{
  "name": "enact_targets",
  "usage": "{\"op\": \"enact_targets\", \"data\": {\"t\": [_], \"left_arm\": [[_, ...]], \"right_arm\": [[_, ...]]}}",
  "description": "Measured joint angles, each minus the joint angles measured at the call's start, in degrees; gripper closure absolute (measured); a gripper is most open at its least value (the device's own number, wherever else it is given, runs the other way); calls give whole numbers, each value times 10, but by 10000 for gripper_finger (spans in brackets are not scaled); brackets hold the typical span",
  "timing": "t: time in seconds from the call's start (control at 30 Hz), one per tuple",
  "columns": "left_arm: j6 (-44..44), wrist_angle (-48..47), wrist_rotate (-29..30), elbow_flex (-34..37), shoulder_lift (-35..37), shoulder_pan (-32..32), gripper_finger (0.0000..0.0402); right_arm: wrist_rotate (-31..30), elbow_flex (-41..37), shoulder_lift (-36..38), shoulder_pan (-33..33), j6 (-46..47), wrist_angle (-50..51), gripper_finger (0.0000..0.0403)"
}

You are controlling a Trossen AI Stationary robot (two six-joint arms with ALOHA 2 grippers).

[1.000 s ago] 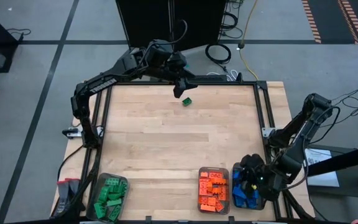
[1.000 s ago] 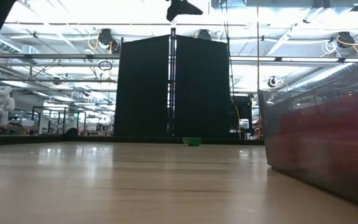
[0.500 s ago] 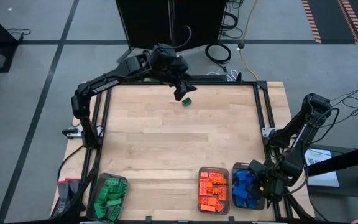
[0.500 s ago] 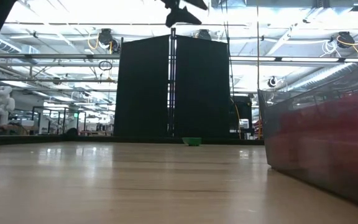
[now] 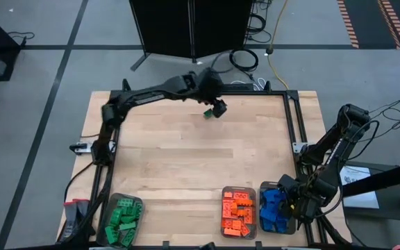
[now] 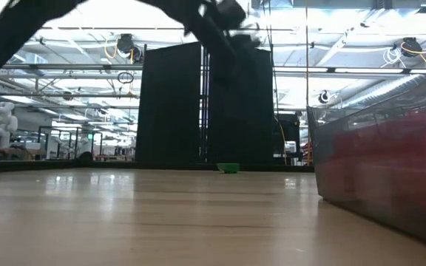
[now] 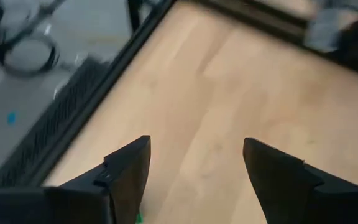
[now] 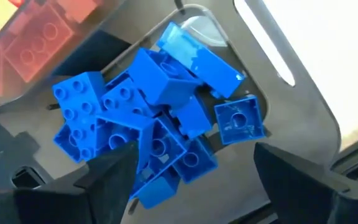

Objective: Sort blocks
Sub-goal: Put the green game piece into the left black bin

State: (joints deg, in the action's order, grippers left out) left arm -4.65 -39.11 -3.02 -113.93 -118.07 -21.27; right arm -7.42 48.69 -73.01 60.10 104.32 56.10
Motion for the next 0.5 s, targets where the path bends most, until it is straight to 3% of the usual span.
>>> {"op": "enact_targets", "data": {"t": [0.3,0.5], "left_arm": [[-40,-55,100,1,-112,-8,144],[-40,-91,106,0,-131,-36,144]], "right_arm": [[0,0,0,0,1,0,86],[0,0,0,0,1,2,85]]}}
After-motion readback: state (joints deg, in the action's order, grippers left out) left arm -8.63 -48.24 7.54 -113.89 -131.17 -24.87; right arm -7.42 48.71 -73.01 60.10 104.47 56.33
